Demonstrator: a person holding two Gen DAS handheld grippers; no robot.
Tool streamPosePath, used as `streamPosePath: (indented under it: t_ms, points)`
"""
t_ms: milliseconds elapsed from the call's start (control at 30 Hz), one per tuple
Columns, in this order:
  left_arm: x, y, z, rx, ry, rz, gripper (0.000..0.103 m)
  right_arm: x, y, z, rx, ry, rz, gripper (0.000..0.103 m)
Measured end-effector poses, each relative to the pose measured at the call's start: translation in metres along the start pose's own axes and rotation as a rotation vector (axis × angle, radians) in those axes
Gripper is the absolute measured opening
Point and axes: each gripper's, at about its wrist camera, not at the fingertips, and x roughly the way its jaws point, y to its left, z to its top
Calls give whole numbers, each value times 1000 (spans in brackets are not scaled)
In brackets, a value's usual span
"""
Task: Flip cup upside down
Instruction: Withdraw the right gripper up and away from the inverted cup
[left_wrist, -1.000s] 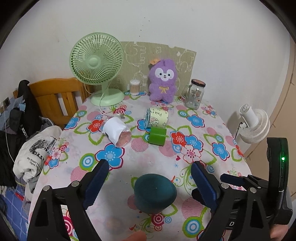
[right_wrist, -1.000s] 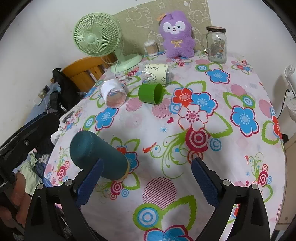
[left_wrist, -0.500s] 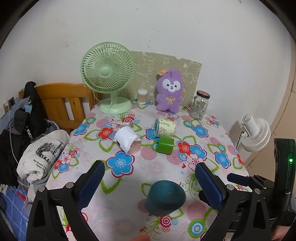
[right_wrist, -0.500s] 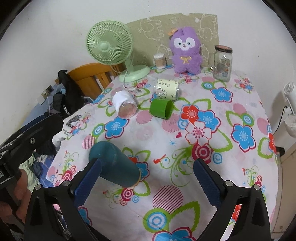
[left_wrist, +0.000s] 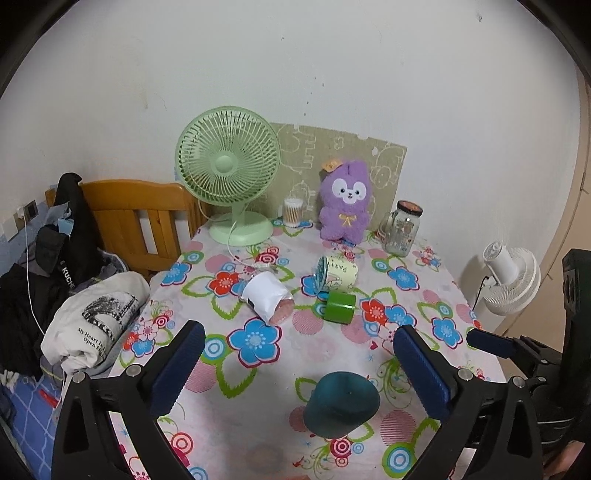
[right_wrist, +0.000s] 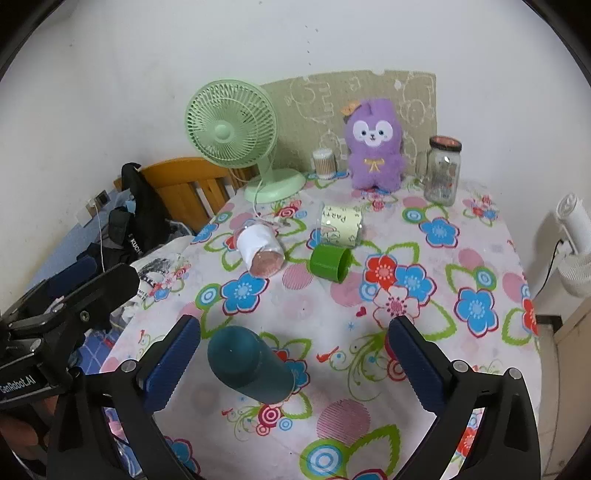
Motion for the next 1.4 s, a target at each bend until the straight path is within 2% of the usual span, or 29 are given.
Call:
streamPosePath:
  t_ms: [567, 800, 1400]
  points:
    - [-29, 13, 5, -5, -111, -4, 103, -24, 11, 9, -33, -83, -37, 103]
    - [-38, 15, 5, 2, -153, 9, 103, -45, 18, 17, -41, -176, -59, 103]
    - [-43, 18, 5, -5, -161, 2, 103, -50, 25, 16, -67, -194, -80, 103]
